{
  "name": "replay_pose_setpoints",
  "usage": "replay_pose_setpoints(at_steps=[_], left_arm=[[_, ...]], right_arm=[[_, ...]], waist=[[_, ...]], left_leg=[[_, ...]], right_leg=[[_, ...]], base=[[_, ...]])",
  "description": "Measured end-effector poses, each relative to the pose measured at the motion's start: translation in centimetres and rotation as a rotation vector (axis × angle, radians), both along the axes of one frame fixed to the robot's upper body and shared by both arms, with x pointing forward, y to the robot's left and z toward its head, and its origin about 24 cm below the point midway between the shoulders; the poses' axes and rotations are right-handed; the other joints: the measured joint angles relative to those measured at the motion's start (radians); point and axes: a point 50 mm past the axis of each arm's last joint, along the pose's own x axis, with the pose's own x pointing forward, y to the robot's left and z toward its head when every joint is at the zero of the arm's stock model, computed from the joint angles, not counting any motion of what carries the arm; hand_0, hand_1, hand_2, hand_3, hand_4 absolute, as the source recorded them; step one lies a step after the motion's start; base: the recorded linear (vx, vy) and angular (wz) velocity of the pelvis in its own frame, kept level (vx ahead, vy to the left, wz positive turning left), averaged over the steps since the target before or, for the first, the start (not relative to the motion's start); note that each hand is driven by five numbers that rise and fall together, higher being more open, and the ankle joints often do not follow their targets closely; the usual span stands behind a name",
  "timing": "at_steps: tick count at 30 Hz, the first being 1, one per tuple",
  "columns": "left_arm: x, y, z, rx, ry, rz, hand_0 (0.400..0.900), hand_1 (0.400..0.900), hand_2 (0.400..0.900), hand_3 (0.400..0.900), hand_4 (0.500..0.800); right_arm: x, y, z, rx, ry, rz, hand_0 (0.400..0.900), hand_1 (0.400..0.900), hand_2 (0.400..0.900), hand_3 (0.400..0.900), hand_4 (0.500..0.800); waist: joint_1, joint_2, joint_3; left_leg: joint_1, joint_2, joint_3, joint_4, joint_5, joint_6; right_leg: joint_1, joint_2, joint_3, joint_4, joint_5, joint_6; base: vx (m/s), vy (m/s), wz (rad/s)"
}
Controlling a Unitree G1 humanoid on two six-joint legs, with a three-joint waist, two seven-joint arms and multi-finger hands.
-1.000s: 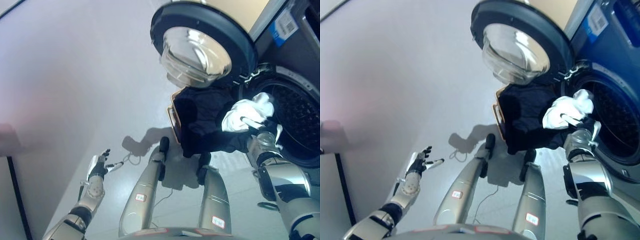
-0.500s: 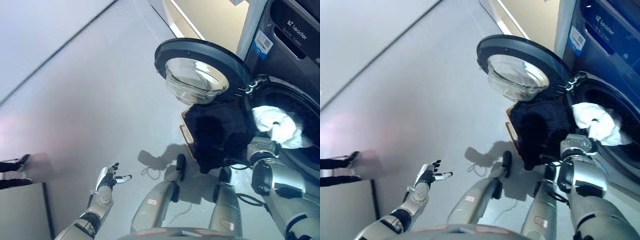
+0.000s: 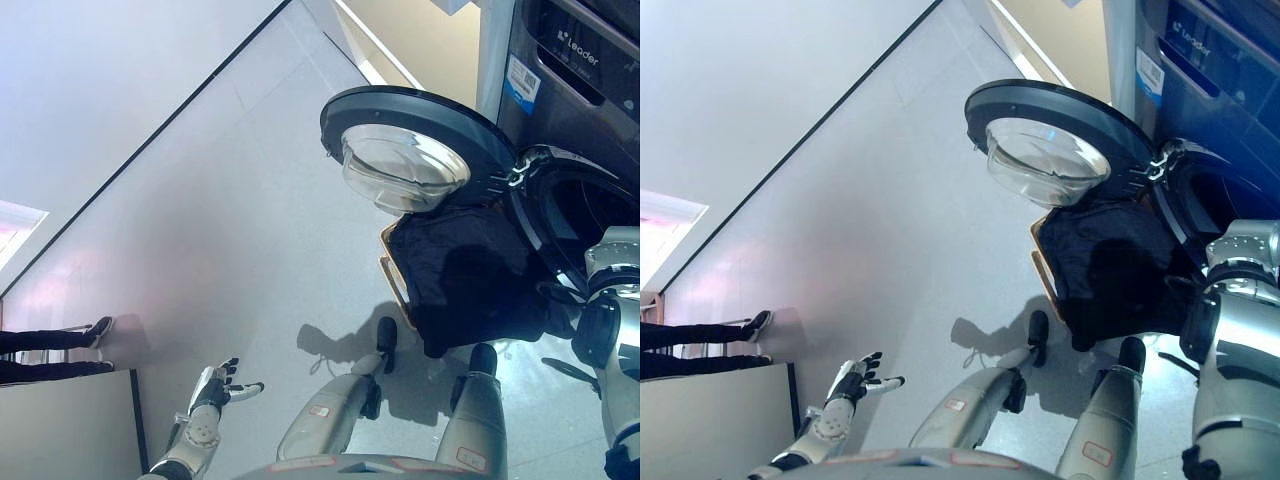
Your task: Put the clothes in the basket into the washing machine.
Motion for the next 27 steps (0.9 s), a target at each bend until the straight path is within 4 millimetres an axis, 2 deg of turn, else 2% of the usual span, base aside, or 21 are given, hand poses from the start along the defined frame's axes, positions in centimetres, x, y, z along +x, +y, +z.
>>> replay_pose_setpoints(at_steps=[9,17,19,21,23,27], left_arm=[[0.6,-0.2,0.2,-0.01,-0.013,-0.006,0.9,0.9,0.9,0.9,0.8],[1.2,0.0,0.4,-0.038,-0.028,0.023,0.9,0.9,0.9,0.9,0.8],[1.5,0.1,0.5,-0.04,-0.027,0.037,0.9,0.9,0.9,0.9,0.8],[2.1,0.2,0.7,-0.044,-0.043,0.048,0.9,0.9,0.9,0.9,0.8],[2.7,0.2,1.0,-0.046,-0.059,0.052,0.9,0.9,0.9,0.9,0.8],[4.2,0.0,1.5,-0.057,-0.078,0.052,0.9,0.9,0.9,0.9,0.8]], right_arm=[[0.4,0.2,-0.6,-0.041,0.035,0.096,0.9,0.9,0.9,0.9,0.8],[1.1,1.4,-2.2,-0.043,0.091,0.18,0.9,0.9,0.9,0.9,0.8],[1.2,2.2,-3.8,-0.076,0.176,0.248,0.9,0.9,0.9,0.9,0.8],[1.1,3.5,-6.5,-0.104,0.297,0.343,0.9,0.9,0.9,0.9,0.8],[1.2,5.8,-9.8,-0.125,0.429,0.471,0.9,0.9,0.9,0.9,0.8],[-0.3,10.1,-15.9,-0.132,0.63,0.706,0.9,0.9,0.9,0.9,0.8]], waist=[[-0.017,-0.013,0.011],[-0.039,-0.053,0.04],[-0.051,-0.069,0.051],[-0.058,-0.091,0.061],[-0.069,-0.124,0.063],[-0.08,-0.176,0.078]], left_leg=[[0.001,0.005,-0.004,-0.01,0.01,0.0],[0.014,0.008,-0.003,-0.009,0.011,-0.001],[0.027,0.009,-0.003,-0.007,0.009,-0.003],[0.044,0.012,-0.004,-0.006,0.006,-0.007],[0.048,0.016,-0.003,0.001,0.002,-0.01],[0.073,0.027,-0.006,0.024,-0.013,-0.017]], right_leg=[[-0.002,0.007,-0.001,0.0,-0.006,-0.002],[0.004,0.011,0.004,0.002,-0.006,0.0],[0.018,0.013,0.004,0.003,-0.007,-0.001],[0.036,0.015,0.003,0.002,-0.009,-0.004],[0.041,0.019,0.003,0.003,-0.011,-0.009],[0.083,0.031,-0.003,-0.01,-0.006,-0.011]], base=[[0.03,-0.005,-0.04],[0.0,0.014,-0.03],[-0.01,0.02,-0.07],[0.0,-0.008,-0.08],[0.0,-0.028,-0.09],[0.0,-0.012,-0.05]])
